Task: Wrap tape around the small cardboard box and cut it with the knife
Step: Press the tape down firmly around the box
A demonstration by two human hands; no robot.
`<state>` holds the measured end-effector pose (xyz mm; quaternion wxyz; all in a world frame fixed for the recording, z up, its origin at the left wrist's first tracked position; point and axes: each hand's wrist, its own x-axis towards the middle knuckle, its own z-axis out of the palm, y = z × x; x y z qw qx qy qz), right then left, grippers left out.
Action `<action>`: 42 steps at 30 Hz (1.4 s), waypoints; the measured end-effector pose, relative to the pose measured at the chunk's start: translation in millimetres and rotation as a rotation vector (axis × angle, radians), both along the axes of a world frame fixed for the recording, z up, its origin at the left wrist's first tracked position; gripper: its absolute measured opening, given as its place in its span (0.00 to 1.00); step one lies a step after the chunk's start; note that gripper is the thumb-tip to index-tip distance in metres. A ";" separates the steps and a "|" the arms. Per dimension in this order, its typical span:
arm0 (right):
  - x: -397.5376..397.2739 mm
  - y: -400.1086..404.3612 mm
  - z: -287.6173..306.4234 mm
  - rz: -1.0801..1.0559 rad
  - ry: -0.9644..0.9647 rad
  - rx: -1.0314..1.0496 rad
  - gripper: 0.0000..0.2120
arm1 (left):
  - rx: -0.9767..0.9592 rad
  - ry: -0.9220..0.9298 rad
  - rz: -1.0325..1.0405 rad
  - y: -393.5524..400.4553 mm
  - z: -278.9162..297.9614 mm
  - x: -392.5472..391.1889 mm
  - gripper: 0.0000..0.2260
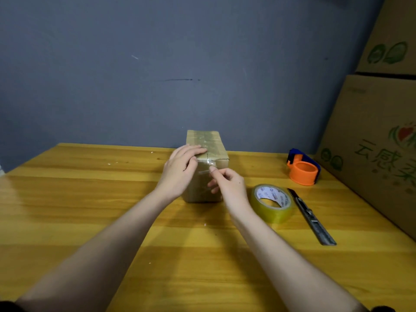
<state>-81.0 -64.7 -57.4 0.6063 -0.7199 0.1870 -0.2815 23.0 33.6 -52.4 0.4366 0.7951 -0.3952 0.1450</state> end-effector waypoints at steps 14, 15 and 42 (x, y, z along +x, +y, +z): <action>3.1 -1.3 5.3 0.023 0.013 0.232 0.17 | -0.095 0.023 -0.024 -5.4 -9.0 10.3 0.20; 3.7 -1.2 4.4 0.009 0.012 0.197 0.14 | -0.092 0.024 -0.022 -5.3 -9.0 10.5 0.19; 13.8 -1.6 -13.7 -0.096 0.010 0.102 0.14 | -0.064 -0.037 -0.064 0.4 -8.1 17.3 0.19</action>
